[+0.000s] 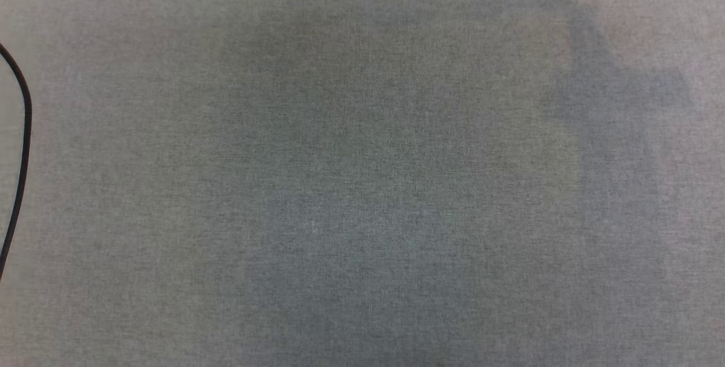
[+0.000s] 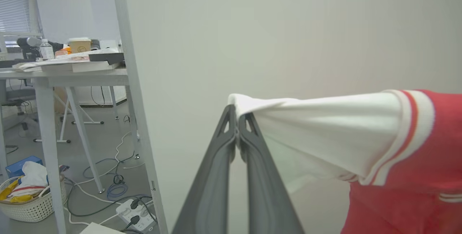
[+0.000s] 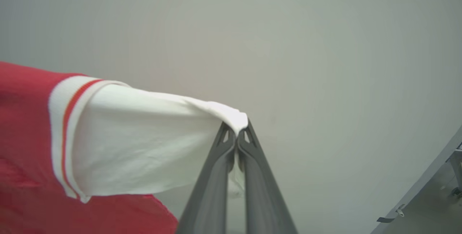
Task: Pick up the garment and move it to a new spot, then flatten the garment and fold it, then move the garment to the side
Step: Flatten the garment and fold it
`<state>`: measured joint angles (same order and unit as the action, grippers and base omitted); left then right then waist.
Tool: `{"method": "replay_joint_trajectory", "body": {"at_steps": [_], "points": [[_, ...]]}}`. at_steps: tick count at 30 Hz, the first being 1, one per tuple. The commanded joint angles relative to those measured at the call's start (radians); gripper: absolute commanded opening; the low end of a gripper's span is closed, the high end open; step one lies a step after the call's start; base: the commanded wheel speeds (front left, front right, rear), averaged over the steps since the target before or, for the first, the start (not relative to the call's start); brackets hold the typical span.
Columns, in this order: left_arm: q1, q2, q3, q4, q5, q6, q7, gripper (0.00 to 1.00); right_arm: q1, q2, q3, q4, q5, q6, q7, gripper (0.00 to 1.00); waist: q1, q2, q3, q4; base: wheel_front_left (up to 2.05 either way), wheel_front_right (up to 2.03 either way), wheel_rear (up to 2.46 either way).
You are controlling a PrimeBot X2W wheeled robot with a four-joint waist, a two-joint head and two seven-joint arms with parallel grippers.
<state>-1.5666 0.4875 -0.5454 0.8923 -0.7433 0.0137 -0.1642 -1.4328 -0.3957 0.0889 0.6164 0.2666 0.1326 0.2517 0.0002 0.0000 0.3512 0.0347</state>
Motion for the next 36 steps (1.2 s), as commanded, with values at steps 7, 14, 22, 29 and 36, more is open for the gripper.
{"method": "replay_joint_trajectory", "body": {"at_steps": [7, 14, 22, 29, 36], "points": [[-0.001, -0.038, 0.013, 0.148, -0.030, -0.052, -0.032, 0.00, -0.040, 0.068, 0.059, 0.160, 0.029, -0.002, -0.086, 0.00, -0.0002, 0.0000, 0.154, -0.050, 0.00, 0.00, 0.00], [0.095, -0.098, 0.013, 0.278, -0.075, -0.101, -0.028, 0.00, 0.027, 0.143, 0.126, 0.299, 0.100, -0.002, -0.149, 0.00, -0.0002, 0.0000, 0.170, -0.057, 0.00, 0.00, 0.00], [0.322, -0.158, 0.028, 0.364, -0.146, -0.136, -0.029, 0.00, 0.206, 0.195, 0.205, 0.416, 0.211, -0.002, -0.216, 0.00, -0.0002, 0.0000, 0.098, -0.051, 0.00, 0.00, 0.00], [0.472, -0.181, 0.027, 0.369, -0.176, -0.143, -0.061, 0.00, 0.389, 0.142, 0.256, 0.394, 0.324, -0.002, -0.253, 0.00, -0.0002, 0.0000, -0.012, -0.016, 0.00, 0.00, 0.00], [0.636, -0.166, -0.006, 0.321, -0.171, -0.144, -0.086, 0.00, 0.617, 0.087, 0.305, 0.298, 0.417, -0.002, -0.270, 0.00, -0.0002, 0.0000, -0.160, -0.001, 0.00, 0.00, 0.00]]}}
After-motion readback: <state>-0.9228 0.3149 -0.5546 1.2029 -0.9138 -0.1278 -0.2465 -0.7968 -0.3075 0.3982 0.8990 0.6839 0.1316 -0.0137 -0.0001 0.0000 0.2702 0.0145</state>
